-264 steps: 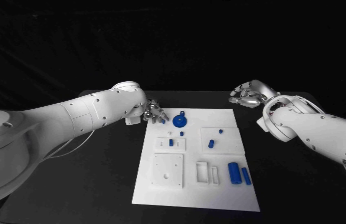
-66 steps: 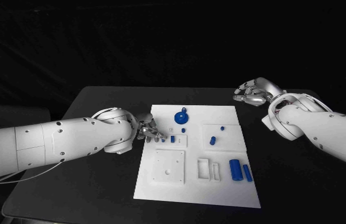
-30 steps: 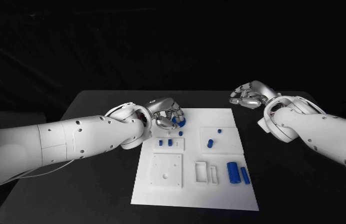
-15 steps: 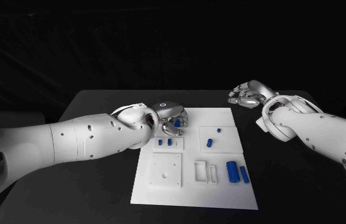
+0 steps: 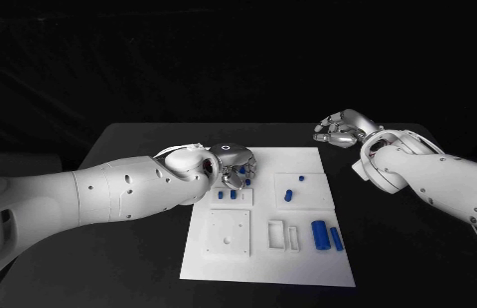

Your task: Assemble the parts on the task board

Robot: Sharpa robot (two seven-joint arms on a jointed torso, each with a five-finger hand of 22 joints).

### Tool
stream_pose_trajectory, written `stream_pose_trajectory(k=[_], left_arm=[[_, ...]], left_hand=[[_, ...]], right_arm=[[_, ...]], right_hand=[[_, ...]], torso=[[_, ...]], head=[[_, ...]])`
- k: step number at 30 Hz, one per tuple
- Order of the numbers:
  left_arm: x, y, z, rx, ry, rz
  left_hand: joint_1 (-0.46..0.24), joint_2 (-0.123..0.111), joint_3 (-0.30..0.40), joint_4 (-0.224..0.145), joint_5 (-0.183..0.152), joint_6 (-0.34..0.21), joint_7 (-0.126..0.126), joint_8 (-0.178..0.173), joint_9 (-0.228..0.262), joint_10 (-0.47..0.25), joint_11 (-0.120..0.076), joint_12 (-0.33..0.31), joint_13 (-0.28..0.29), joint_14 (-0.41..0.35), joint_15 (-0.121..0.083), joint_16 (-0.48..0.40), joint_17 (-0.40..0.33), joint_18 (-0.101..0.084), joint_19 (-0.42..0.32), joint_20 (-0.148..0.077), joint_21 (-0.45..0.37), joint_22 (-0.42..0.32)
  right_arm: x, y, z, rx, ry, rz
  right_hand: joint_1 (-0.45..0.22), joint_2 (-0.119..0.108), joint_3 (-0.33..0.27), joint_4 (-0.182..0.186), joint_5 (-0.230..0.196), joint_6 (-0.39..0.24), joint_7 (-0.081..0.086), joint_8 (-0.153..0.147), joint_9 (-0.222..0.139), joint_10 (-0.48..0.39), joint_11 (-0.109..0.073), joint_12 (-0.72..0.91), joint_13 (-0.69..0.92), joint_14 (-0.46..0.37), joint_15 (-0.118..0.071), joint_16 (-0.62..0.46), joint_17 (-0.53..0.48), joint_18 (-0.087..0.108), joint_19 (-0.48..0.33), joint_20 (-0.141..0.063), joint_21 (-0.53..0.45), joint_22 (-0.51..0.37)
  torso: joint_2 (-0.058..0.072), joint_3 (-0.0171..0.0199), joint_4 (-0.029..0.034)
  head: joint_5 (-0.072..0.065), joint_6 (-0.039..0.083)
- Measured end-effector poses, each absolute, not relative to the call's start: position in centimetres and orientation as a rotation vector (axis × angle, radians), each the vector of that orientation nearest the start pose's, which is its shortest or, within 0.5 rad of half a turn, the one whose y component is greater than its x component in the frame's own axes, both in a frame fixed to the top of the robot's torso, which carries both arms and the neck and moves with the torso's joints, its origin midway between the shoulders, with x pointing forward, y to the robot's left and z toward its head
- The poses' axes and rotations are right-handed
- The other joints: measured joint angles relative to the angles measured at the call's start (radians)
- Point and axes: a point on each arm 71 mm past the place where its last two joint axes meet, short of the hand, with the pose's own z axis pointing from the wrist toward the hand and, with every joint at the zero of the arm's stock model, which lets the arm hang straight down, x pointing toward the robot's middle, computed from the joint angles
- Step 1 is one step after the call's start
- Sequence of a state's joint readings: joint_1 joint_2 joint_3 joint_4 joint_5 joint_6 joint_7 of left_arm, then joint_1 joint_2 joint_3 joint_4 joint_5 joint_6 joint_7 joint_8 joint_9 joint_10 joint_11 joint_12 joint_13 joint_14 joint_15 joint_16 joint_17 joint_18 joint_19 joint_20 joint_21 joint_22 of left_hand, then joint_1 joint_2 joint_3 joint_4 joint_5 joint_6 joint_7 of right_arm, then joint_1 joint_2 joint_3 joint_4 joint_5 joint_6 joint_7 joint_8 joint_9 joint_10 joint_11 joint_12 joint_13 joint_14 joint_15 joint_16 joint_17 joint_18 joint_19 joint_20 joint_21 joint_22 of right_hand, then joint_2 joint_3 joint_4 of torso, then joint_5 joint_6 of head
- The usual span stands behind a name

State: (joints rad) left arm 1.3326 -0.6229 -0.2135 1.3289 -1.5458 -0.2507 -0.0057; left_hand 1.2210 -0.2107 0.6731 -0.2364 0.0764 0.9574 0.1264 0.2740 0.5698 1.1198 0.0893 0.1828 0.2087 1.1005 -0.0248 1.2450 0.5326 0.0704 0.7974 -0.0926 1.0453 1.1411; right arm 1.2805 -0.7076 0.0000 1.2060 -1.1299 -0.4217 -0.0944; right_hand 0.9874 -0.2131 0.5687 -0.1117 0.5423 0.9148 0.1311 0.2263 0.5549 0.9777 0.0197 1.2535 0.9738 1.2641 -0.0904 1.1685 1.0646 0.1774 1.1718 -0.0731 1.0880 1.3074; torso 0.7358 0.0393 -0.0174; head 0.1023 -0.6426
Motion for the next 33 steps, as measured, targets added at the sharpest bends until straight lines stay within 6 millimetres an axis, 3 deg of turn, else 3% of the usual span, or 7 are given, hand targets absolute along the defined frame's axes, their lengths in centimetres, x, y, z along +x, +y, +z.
stream_pose_trajectory(k=[17,33], left_arm=[[51.69,13.93,-19.78,0.517,1.688,-0.589],[51.85,13.76,-19.86,0.517,1.695,-0.588]], left_hand=[[0.005,0.005,0.000,0.022,0.000,-0.011,0.011,-0.012,-0.015,0.011,0.007,-0.025,-0.009,0.004,0.004,0.013,0.001,0.001,0.007,0.000,0.004,0.006],[-0.012,0.023,-0.009,0.042,-0.012,-0.014,0.014,-0.017,-0.025,0.058,-0.007,-0.029,-0.009,0.016,-0.002,0.041,0.009,0.002,0.023,-0.005,0.015,0.015]], right_arm=[[56.19,-23.74,-14.37,0.279,1.528,0.625],[56.19,-23.62,-14.38,0.278,1.529,0.627]], right_hand=[[0.000,0.000,-0.003,-0.003,0.000,0.002,-0.001,0.000,0.000,0.000,0.000,0.000,0.000,0.000,0.000,0.000,0.000,0.000,0.000,0.000,0.000,0.000],[0.000,0.000,-0.003,-0.003,0.000,0.003,-0.003,0.000,-0.001,0.000,0.000,-0.001,-0.001,0.000,0.000,0.000,0.000,0.000,0.000,0.000,0.000,0.000]], torso=[[0.000,0.0005,-0.0004],[0.000,0.0010,-0.0005]], head=[[-0.001,-0.002],[0.000,-0.004]])
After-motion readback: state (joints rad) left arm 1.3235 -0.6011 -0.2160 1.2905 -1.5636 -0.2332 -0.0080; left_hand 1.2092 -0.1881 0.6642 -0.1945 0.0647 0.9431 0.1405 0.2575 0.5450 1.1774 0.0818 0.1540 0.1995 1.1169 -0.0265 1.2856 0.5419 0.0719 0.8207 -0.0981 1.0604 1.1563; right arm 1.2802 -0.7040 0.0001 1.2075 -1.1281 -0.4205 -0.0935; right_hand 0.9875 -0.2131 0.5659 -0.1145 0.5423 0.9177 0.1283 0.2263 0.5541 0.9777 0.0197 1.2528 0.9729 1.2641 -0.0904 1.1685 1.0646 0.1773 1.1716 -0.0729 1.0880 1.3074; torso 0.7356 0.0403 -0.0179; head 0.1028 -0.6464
